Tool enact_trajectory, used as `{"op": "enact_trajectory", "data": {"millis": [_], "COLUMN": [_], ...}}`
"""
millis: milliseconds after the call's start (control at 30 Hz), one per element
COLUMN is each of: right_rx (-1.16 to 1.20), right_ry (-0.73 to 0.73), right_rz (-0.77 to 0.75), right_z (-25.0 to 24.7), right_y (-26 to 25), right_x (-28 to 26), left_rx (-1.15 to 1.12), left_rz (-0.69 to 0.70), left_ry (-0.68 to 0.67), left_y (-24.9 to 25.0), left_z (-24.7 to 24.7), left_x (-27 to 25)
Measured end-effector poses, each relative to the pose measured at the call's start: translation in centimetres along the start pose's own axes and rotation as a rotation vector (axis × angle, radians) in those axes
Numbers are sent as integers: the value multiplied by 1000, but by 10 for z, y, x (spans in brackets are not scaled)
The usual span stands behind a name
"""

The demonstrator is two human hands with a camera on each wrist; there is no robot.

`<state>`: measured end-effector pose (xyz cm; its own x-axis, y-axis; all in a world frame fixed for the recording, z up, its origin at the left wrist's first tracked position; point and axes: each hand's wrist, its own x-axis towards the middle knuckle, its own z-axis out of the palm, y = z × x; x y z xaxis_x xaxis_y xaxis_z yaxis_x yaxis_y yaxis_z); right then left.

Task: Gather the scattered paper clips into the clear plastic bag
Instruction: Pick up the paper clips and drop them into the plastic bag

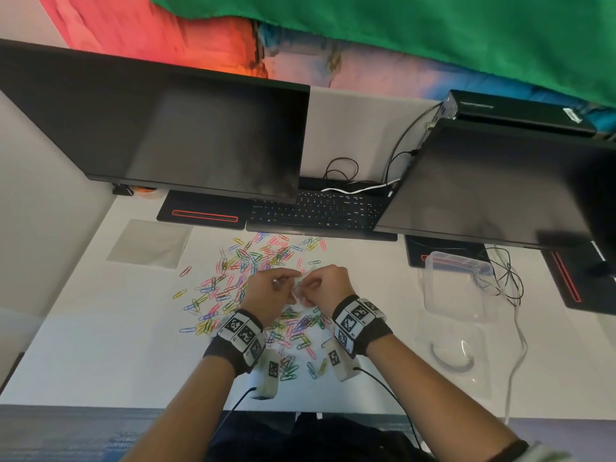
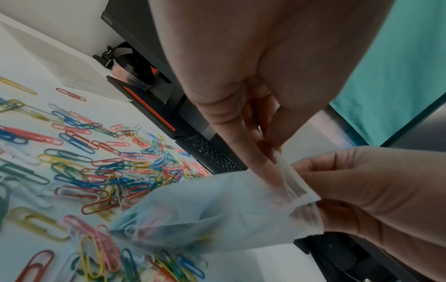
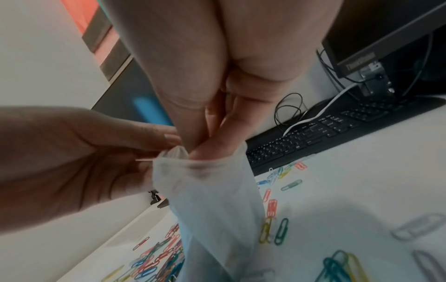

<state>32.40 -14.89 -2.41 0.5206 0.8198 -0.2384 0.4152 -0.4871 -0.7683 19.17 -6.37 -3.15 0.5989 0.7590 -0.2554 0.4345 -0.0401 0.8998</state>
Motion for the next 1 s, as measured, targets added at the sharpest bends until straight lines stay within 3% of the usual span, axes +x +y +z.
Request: {"op": "enact_trajectory", "data": {"millis": [167,333,400,467,533,600,700,867,1000], "right_rx": [-134,6,112,154,55,-208,-454,-418,-287], "right_ry": [-52,-58,-14,-80,-238,-393,-488,-459,-339], "right_rz": [-174,-282,-215,-73,132,239,134,-91,-102], "right_z": [-3,-12,-26,-41,-50,-48,-29,19,38], "right_y": [-3,1,11,29,54,80,105,101,97], "right_x": [2,1,2,0,-6,-17,-34,-44,-35], "left_rx": [7,35,61,67,54,45,26,30,35], "left_rz": [19,34,36,38,44,50,47,36,17], "left_ry": [5,30,52,76,101,125,153,154,151], "left_y": [5,6,8,11,12,12,9,2,-5], "left_z": [-3,-11,-18,-27,-37,-48,-59,-60,-58], "left_x": [2,7,6,5,4,1,-3,-11,-15]}}
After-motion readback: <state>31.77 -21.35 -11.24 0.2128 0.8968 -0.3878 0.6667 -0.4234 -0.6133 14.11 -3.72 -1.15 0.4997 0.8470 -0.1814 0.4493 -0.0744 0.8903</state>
